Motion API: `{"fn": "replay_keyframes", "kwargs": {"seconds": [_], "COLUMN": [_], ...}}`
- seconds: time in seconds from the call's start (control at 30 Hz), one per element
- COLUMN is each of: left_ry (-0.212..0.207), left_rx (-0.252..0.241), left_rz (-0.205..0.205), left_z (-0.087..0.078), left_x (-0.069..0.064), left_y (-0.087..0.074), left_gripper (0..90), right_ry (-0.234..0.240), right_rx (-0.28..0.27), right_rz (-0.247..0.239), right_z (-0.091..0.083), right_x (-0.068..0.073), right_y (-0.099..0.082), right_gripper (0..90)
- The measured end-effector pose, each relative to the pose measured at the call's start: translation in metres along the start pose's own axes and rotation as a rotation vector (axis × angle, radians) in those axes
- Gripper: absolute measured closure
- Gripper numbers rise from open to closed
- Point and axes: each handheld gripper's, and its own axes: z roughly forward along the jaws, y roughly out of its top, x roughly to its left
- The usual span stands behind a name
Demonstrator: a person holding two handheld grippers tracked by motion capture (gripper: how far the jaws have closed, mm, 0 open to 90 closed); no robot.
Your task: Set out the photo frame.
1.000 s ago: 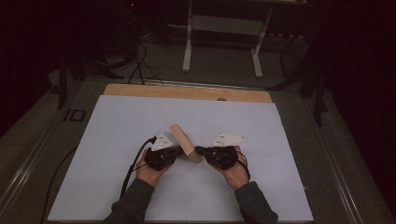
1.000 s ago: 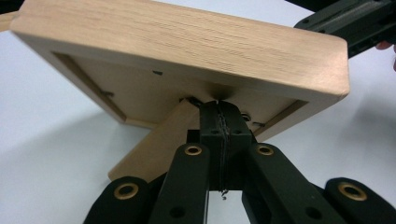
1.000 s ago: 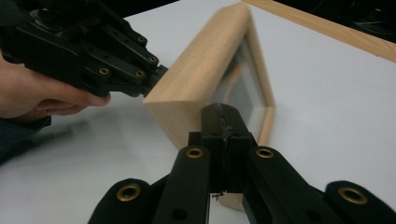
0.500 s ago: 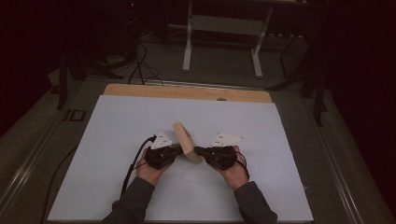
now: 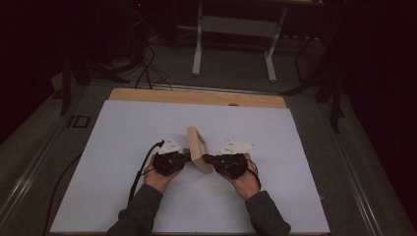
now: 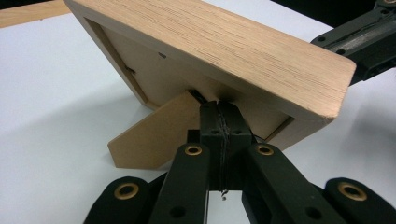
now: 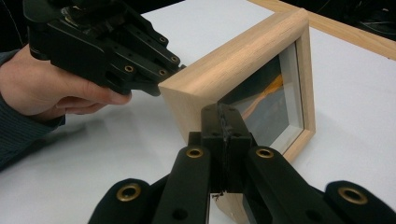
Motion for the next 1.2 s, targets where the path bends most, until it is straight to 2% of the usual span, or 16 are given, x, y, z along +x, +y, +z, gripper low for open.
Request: {"fn": "replay_keyframes", "kwargs": {"seconds": [0.93,1.2], "left_ry": [-0.05,-0.047], "left_rx": [-0.017,-0.015], "left_rz": [0.001,0.013], "left_z": [0.005,0.004], "left_x": [0.012,0.015], "left_y": [-0.002,-0.003], "left_gripper": [90.0,90.0], "right_ry": [0.0,0.005], "right_rx": [-0.001,-0.001], "right_rz": [0.006,-0.002], "right_z": [0.005,0.009], "right_x": [0.004,0.008], "right_y": [0.003,0.004], "right_gripper": [89.6,89.6]}}
